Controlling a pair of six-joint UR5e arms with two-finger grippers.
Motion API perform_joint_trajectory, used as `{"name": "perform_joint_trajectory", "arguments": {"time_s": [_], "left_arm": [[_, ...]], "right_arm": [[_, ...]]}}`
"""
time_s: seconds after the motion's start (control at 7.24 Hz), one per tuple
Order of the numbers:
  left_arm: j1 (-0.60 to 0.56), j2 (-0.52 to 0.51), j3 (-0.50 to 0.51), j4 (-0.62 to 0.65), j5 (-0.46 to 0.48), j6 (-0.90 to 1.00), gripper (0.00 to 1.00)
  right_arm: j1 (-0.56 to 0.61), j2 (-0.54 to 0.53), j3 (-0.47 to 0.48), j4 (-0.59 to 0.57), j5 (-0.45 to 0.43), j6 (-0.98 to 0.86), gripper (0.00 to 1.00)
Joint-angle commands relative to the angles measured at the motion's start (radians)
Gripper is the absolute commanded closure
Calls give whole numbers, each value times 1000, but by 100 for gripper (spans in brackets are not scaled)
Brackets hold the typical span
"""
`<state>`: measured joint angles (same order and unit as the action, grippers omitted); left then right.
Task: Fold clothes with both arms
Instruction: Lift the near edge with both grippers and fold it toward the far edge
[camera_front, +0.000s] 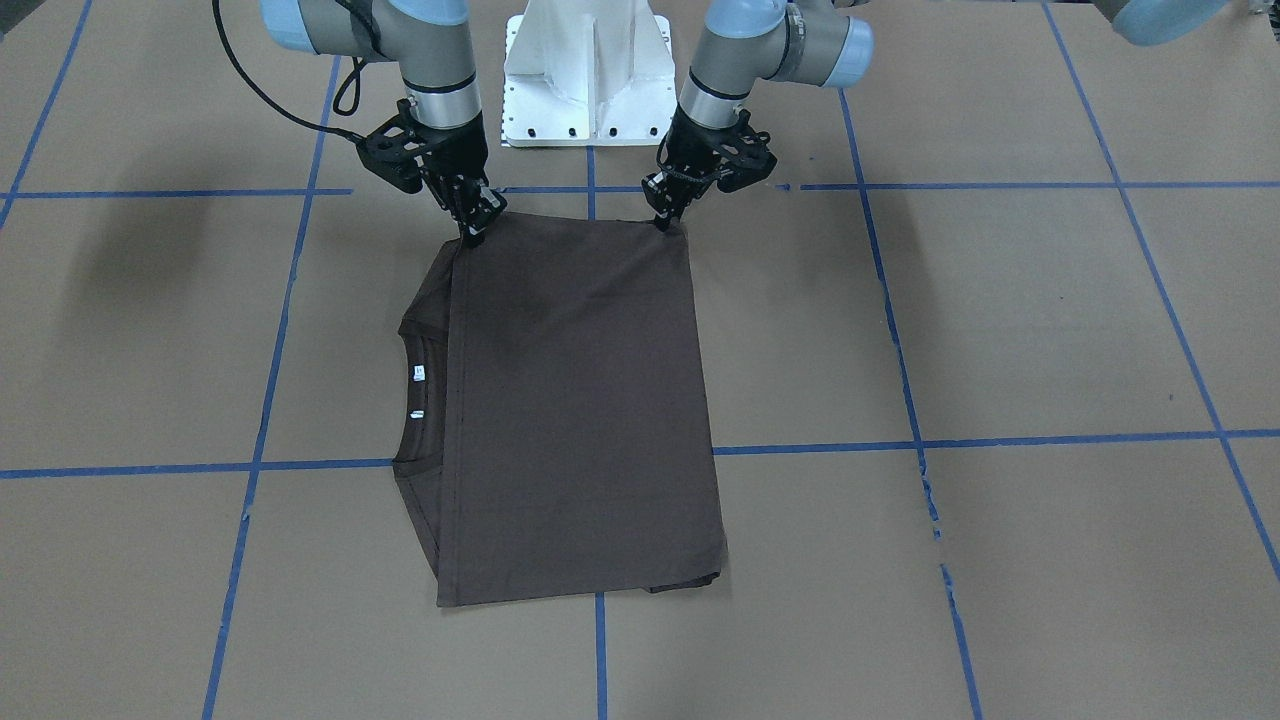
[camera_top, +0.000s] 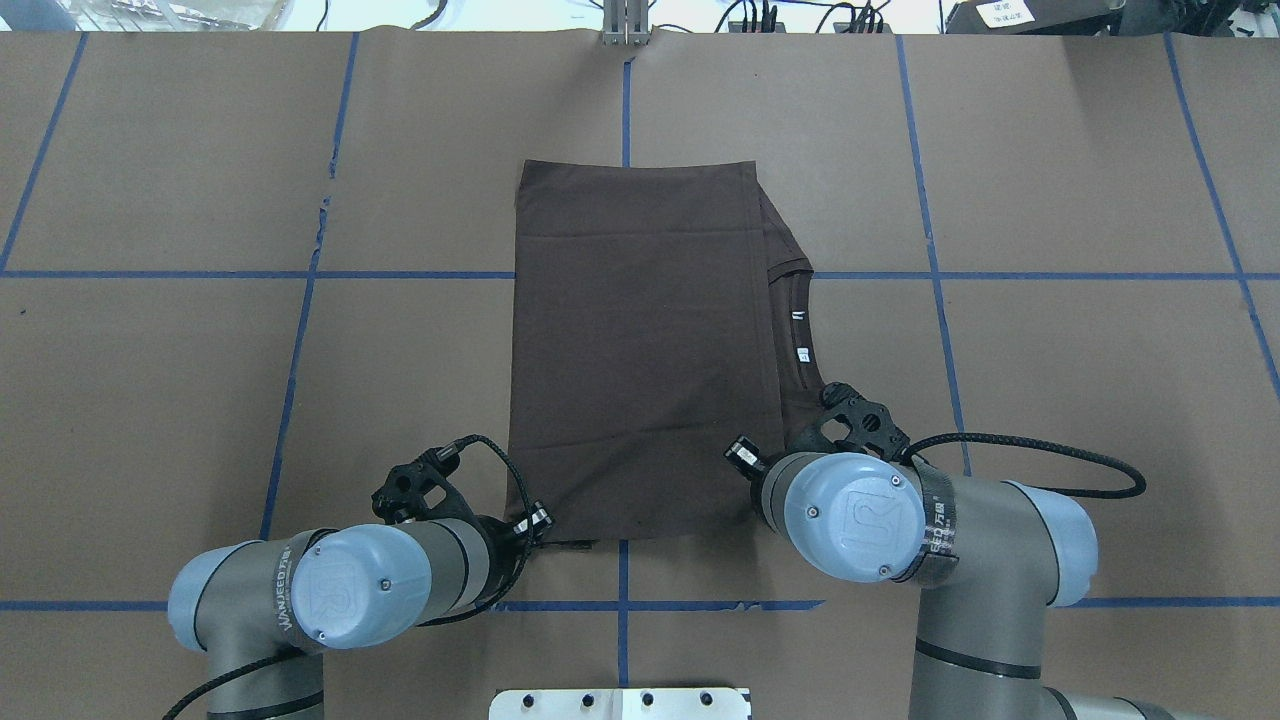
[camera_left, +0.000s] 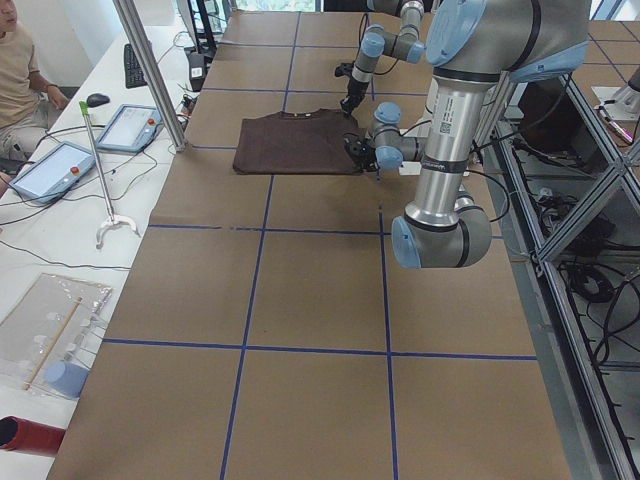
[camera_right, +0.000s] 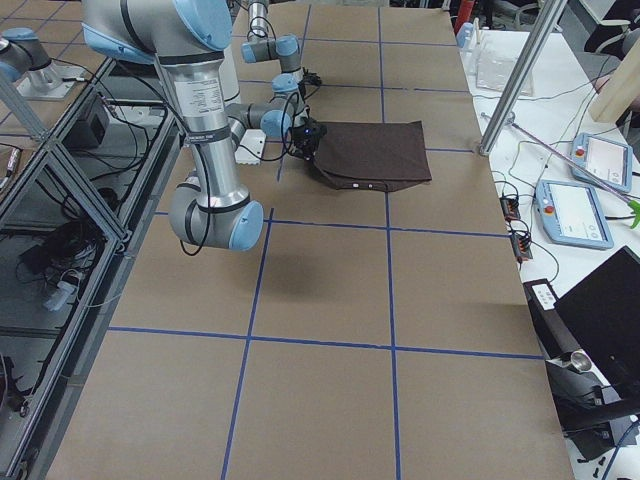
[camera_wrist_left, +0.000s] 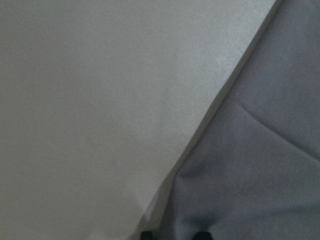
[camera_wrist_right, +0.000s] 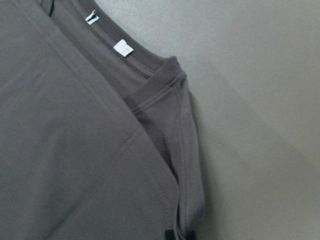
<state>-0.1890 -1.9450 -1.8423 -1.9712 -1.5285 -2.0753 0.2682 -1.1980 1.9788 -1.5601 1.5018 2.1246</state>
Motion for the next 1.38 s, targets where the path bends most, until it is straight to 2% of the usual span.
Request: {"name": "perform_joint_trajectory", "arguments": {"time_s": [0.0, 0.28, 0.41, 0.55, 0.83, 0.97, 1.1, 1.24], "left_arm": [[0, -2, -17, 0, -5, 1, 100], [-7, 3, -69, 20, -36, 11, 100], [-4, 3, -127, 85, -50, 11, 100], [-4, 0, -217, 145, -77, 11, 100], [2, -11, -395, 283, -104, -3, 100], [0, -14, -438, 290, -123, -3, 100], [-19, -17, -446, 288, -139, 7, 100], [-138, -44, -418, 288, -157, 55, 100]], "right_arm": [[0, 0, 8, 0, 0, 0, 100], [-4, -9, 23, 0, -2, 1, 100], [-10, -11, 40, -2, -2, 3, 100], [-18, -11, 92, -41, -2, 5, 100], [-56, -18, 295, -244, -2, 21, 100], [-63, -9, 366, -315, -2, 28, 100], [-46, -2, 371, -321, -2, 26, 100], [9, 32, 347, -319, 5, 3, 100]]}}
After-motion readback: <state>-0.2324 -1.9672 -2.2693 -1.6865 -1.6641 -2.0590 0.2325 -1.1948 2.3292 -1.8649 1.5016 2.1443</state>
